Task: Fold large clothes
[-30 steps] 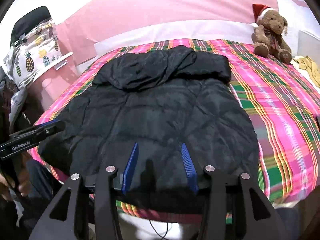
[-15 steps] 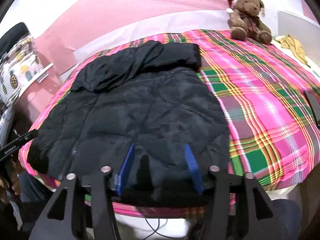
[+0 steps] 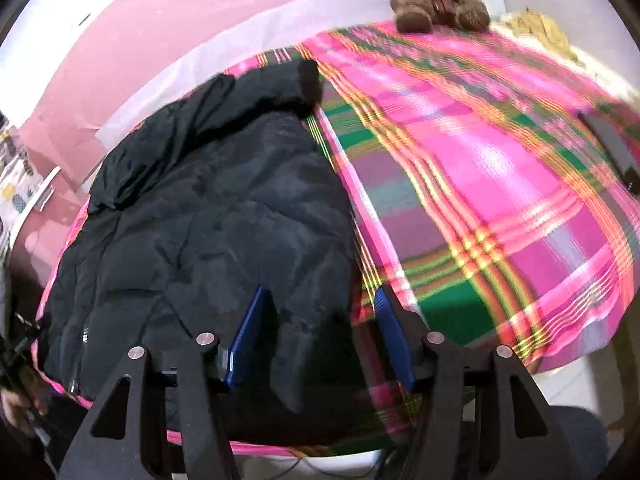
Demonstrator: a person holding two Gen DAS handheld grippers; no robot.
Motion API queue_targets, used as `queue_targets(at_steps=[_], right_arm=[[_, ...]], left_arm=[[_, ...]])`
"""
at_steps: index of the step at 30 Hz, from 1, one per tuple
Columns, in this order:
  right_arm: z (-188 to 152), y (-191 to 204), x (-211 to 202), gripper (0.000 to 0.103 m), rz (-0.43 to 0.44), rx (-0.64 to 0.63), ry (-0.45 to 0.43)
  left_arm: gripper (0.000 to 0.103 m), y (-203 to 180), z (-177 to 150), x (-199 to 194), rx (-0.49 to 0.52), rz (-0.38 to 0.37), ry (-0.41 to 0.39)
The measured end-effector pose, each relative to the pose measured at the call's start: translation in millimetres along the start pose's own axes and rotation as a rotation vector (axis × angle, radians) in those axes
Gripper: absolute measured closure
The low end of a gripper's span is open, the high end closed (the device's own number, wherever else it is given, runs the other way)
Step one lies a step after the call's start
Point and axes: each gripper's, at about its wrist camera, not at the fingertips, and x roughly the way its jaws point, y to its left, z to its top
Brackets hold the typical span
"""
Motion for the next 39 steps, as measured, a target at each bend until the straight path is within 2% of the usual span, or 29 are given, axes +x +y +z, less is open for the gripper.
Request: queue_targets(at_steps=[8,11,17,18,19,20,22,25,28,33,39], right_arm=[[-10.6,-7.8,-0.7,0.043,0.093,0.081,0.036],[-16.2,-9.2,-0.9,0.043,0.138,0.107,0.057],[-15.4,-2.9,2.8,0.043,0.163,0.087,0.077],[-14.8,-1.4,4.4,0.044,0.167,0.082,0.079],[-14.4,1.3,5.8,0.055,0.168,0.07,0.081],[-14.4,2.6,6.6,0.058,0.169,0.066,0.085],[-13.5,5.9,7.5,0.077,0.18,0.063,0.094],[-9.7,13.0,0.6,0.086,0.185,0.041,0.079],[-3.2,17.7,-14.7,0.089,0.214,0.036,0.045],[6.7,25.8,-55.5,0.09,0.271,0.019,-0.033],[-8.6,24.3,-105.3,0.09,0.319,0.024,-0.089]], left_arm=[[0.036,-9.0,-22.9,1.9,-0.039,-0.121,0.056],[0.034,-21.3,-27.2,1.6,0.0,-0.096,0.042],[0.033,-26.2,-25.4,8.4,-0.009,-0.074,0.052],[0.035,-28.8,-25.2,8.8,0.001,-0.061,0.054],[0.04,-31.2,-24.7,8.6,0.011,-0.053,0.056],[0.044,-33.1,-23.8,8.2,0.021,-0.048,0.058],[0.063,-37.2,-21.0,5.2,0.041,-0.041,0.057],[0.082,-38.6,-12.0,-3.2,0.058,-0.048,0.045],[0.086,-37.9,1.1,-22.3,0.052,-0.083,0.002],[0.087,-32.8,19.4,-69.1,0.021,-0.142,-0.094],[0.087,-20.5,13.3,-112.0,-0.021,-0.192,-0.138]])
